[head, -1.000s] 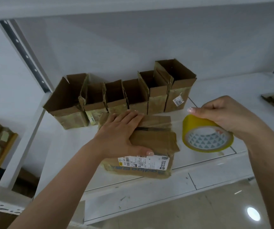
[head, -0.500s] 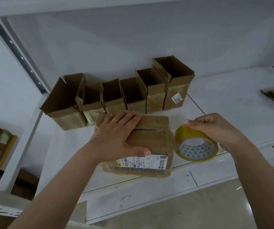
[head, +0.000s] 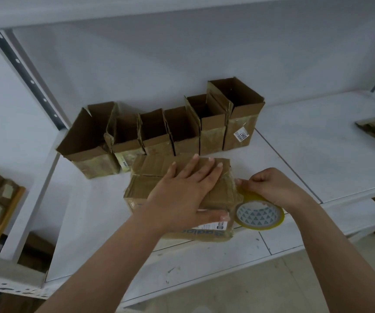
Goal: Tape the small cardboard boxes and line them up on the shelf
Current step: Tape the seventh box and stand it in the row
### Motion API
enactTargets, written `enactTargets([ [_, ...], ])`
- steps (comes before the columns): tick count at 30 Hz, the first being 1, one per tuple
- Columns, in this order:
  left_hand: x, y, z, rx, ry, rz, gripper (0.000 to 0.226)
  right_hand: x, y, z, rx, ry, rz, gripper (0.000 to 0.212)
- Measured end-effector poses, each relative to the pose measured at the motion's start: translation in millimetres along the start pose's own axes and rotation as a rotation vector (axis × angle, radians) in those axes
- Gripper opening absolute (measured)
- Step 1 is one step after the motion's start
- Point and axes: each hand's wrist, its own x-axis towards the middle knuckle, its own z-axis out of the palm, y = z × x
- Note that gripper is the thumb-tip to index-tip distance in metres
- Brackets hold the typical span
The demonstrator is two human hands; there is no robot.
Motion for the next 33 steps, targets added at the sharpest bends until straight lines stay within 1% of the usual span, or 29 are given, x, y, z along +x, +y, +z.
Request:
enactTargets([
  [3,4.2,0.3,3.4,0.037,-0.086,-0.027,0.095,-0.3,0.7,1.1,0.007,0.022,-0.007,0.051],
  [5,3.3,-0.3,-1.3,0.024,-0.083,-0.026,0.096,-0.6,-0.8,2.3,-0.005,0.030,-0.012,0.051],
  [6,0.8,0.9,-3.4,-0.037,-0.043,-0.024,0.095,-1.1,-1.5,2.9,0.001,0.033,-0.018,0.052],
  [7,-2.8,1.8,-5.3,-0.176,0.048,-0.021,0.091,-2.0,-2.0,3.1,0.010,0.039,-0.024,0.055],
  [8,-8.2,1.5,-7.8,-0.393,0.188,-0.019,0.083,-3.4,-2.1,3.4,0.013,0.047,-0.027,0.058],
  [9,-14.7,-0.5,-10.8,-0.619,0.370,-0.029,0.073,-4.9,-2.1,4.0,0.012,0.057,-0.029,0.057],
  [10,-21.1,-6.4,-13.9,-0.775,0.583,-0.055,0.061,-6.3,-2.1,4.6,0.014,0.070,-0.031,0.055],
  [11,-27.2,-15.8,-16.2,-0.849,0.794,-0.106,0.049,-7.4,-2.3,5.4,0.023,0.082,-0.030,0.052],
  [12,-33.9,-28.4,-16.4,-0.871,0.974,-0.187,0.040,-7.9,-2.9,6.7,0.036,0.094,-0.027,0.051],
  [13,-41.3,-41.7,-14.5,-0.871,1.109,-0.295,0.033,-8.0,-3.4,8.4,0.052,0.105,-0.022,0.051],
  [14,-49.0,-55.3,-9.1,-0.861,1.190,-0.430,0.027,-7.2,-4.7,10.7,0.069,0.115,-0.016,0.052],
  [15,-56.8,-68.6,-0.3,-0.845,1.208,-0.589,0.025,-6.2,-6.4,12.9,0.084,0.128,-0.010,0.053],
  [16,-64.6,-79.8,11.8,-0.819,1.153,-0.764,0.025,-5.3,-8.6,15.6,0.098,0.142,-0.006,0.054],
  [17,-71.7,-88.5,26.9,-0.775,1.016,-0.927,0.029,-4.2,-10.6,18.6,0.114,0.158,-0.004,0.055],
  [18,-77.0,-95.5,44.5,-0.708,0.801,-1.044,0.033,-2.8,-12.5,21.6,0.133,0.173,-0.005,0.057],
  [19,-80.4,-97.5,61.1,-0.632,0.543,-1.098,0.037,-1.3,-13.9,24.3,0.147,0.188,-0.008,0.057],
  [20,-82.0,-95.6,76.9,-0.560,0.289,-1.108,0.040,0.2,-15.3,26.1,0.152,0.201,-0.010,0.057],
  [21,-82.7,-89.6,90.8,-0.485,0.074,-1.097,0.045,1.2,-16.5,27.3,0.149,0.208,-0.014,0.057],
  [22,-82.9,-82.6,103.8,-0.400,-0.074,-1.077,0.049,2.1,-17.6,27.9,0.144,0.210,-0.019,0.056],
  [23,-82.6,-75.9,114.7,-0.321,-0.149,-1.053,0.049,2.6,-18.4,27.7,0.141,0.209,-0.023,0.054],
  [24,-82.6,-70.4,123.0,-0.264,-0.150,-1.047,0.047,2.4,-19.1,27.3,0.137,0.206,-0.027,0.053],
  [25,-82.7,-66.7,127.8,-0.247,-0.105,-1.067,0.045,2.3,-19.3,26.7,0.132,0.202,-0.031,0.052],
  [27,-83.2,-67.8,131.3,-0.295,-0.012,-1.124,0.050,0.9,-18.8,26.3,0.125,0.190,-0.027,0.051],
  [29,-84.4,-73.6,131.6,-0.354,-0.035,-1.134,0.055,-2.5,-18.0,26.6,0.133,0.175,-0.018,0.050],
  [31,-86.4,-78.4,132.0,-0.382,-0.085,-1.108,0.047,-6.5,-16.4,27.4,0.141,0.163,-0.014,0.050],
  [32,-88.5,-79.8,131.5,-0.392,-0.087,-1.099,0.042,-8.5,-15.2,27.7,0.143,0.159,-0.012,0.049],
  [33,-90.2,-80.8,129.8,-0.410,-0.058,-1.103,0.038,-10.0,-14.0,27.7,0.144,0.156,-0.010,0.048],
])
